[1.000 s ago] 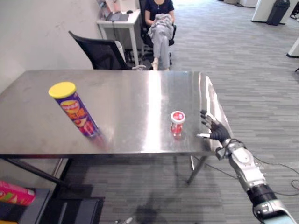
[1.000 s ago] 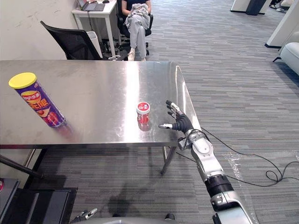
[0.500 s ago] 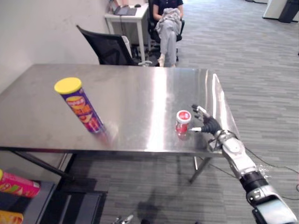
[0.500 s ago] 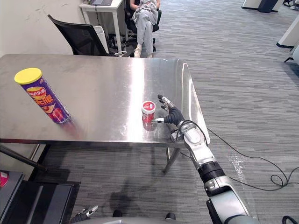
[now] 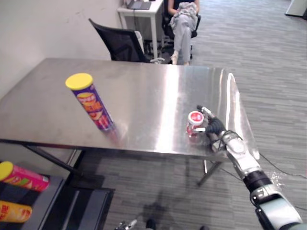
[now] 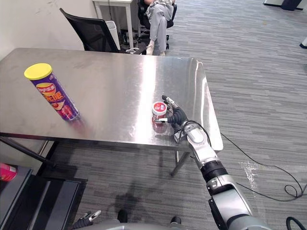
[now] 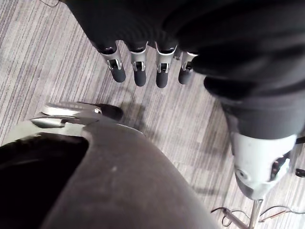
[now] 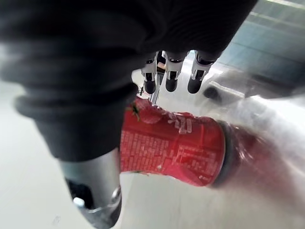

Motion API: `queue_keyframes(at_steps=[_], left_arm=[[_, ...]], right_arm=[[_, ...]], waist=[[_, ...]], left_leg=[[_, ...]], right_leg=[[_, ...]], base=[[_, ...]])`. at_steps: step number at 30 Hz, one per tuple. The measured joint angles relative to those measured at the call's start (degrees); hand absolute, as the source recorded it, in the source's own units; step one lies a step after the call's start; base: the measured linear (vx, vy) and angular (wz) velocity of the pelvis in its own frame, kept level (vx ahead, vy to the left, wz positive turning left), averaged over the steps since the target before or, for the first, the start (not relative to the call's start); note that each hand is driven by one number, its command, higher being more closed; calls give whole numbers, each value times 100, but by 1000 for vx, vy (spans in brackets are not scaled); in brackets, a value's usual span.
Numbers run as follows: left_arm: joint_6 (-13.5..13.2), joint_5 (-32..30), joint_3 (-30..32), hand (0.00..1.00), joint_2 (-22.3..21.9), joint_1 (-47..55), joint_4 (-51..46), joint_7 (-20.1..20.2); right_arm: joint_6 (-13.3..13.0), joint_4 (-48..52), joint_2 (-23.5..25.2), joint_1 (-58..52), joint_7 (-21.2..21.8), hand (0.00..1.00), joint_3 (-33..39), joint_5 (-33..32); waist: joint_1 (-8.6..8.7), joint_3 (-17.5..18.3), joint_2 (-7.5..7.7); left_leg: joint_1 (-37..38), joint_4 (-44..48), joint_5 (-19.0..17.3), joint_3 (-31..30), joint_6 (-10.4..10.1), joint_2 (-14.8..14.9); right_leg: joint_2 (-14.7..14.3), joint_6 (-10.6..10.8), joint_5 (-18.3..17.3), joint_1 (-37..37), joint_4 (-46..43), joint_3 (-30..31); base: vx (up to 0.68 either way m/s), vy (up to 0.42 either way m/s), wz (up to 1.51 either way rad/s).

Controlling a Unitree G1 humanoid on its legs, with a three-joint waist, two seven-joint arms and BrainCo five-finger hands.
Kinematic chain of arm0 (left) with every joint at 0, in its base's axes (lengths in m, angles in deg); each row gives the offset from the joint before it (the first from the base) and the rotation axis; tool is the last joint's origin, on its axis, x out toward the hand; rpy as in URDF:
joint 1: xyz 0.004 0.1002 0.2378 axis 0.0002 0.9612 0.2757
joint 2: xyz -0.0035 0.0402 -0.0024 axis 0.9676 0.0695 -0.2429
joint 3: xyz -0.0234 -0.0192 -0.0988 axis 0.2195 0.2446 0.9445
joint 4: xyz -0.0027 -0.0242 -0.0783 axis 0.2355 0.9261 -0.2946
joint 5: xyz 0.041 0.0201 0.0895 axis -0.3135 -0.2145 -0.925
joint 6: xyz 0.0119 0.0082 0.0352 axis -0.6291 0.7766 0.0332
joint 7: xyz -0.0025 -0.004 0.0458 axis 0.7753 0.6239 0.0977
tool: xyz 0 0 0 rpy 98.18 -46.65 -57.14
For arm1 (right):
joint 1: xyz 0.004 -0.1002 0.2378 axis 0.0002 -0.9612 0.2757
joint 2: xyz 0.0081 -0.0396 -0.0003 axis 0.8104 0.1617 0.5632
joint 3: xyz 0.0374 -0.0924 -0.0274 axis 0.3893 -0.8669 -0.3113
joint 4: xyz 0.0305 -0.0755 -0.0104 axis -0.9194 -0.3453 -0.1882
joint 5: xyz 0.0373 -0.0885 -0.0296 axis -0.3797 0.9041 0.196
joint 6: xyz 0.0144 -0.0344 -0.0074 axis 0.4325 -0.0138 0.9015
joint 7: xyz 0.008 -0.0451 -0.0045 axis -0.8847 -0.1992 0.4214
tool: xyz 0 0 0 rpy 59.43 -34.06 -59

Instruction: Put the gum and the chips on the shelf.

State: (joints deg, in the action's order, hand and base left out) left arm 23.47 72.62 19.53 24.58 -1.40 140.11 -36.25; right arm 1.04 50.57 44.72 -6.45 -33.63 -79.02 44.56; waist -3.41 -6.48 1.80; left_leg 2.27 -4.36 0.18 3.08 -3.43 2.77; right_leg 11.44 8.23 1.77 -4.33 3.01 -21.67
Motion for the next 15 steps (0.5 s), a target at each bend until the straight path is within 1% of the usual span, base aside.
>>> queue_keyframes(at_steps=[4, 5, 7, 11, 15], left_arm=[[2, 2, 3, 0, -20, 3, 2, -2], [-1, 2, 4, 0, -24, 3, 0, -3], [-2, 2, 5, 0, -60, 3, 0, -3], [-2, 0, 5, 0, -69, 5, 0, -5], [-4, 1, 5, 0, -71, 4, -3, -4]], right_arm=[[-2, -1, 53, 82, -23, 0, -54, 0], [-5, -1, 54, 104, -25, 100, -68, 0], [-14, -1, 54, 115, -34, 100, -69, 4], [-39, -3, 58, 203, -36, 100, -243, 170], [-41, -15, 212, 219, -69, 100, -246, 232]], waist=[[-69, -60, -19], [-94, -76, -17], [-148, -90, -20], [-155, -104, -25], [-165, -117, -31]], left_leg=[[-3, -101, 94, -82, 5, -8], [-4, -101, 98, -88, 6, -8], [-5, -101, 105, -107, 6, -10], [-14, -102, 123, -188, 3, -13], [-13, -102, 129, -222, 2, -15]], right_leg=[[0, 0, 0, -1, 0, -75], [0, 0, 0, -4, 0, -83], [0, -1, -1, -11, -1, -101], [0, -4, -6, -45, 0, -173], [1, -11, -12, -74, 0, -214]], base=[[-20, -7, 10], [-21, -3, 4], [-15, -4, 6], [-4, -4, 9], [0, -2, 5]])
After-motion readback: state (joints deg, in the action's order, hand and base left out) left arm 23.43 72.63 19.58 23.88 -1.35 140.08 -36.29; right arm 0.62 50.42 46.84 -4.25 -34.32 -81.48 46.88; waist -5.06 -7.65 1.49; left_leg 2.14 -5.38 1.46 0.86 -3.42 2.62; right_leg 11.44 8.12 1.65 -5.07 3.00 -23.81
